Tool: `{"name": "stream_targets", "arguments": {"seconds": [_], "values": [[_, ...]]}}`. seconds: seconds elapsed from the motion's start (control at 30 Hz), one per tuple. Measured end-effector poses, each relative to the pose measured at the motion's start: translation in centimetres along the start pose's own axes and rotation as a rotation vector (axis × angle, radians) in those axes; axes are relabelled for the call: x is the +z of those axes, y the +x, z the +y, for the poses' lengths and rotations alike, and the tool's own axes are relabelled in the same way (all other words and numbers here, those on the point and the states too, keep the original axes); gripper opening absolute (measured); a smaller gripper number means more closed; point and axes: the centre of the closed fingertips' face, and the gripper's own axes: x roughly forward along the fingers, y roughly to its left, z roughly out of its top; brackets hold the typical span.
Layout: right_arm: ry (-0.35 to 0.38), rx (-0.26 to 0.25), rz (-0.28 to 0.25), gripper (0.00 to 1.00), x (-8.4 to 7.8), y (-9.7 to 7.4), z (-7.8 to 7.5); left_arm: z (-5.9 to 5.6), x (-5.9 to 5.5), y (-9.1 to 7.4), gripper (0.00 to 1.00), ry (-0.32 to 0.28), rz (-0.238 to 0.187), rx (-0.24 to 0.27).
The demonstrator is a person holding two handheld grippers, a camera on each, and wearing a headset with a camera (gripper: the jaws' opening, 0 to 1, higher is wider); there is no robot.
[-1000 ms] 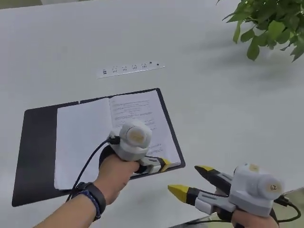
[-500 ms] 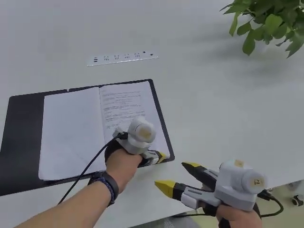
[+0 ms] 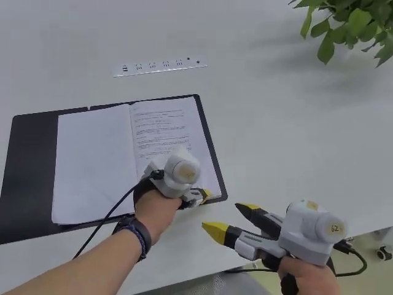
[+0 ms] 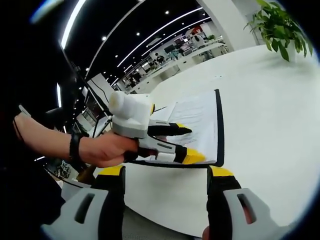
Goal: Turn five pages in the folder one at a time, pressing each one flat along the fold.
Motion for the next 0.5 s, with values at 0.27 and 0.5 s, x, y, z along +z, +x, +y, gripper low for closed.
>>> {"name": "stream_targets", "arguments": {"seconds": [0.27, 0.5], "values": [[-0.005, 0.003, -0.014, 0.62, 1.4, 1.4, -1.1, 0.8, -0.1, -0.4, 0.51, -0.026, -0.005, -0.002], [0.001, -0.009, -0.055, 0.59, 4.2, 4.5, -3.2, 0.8, -0.6, -1.2, 0.47, -0.075, -0.028, -0.014]]}}
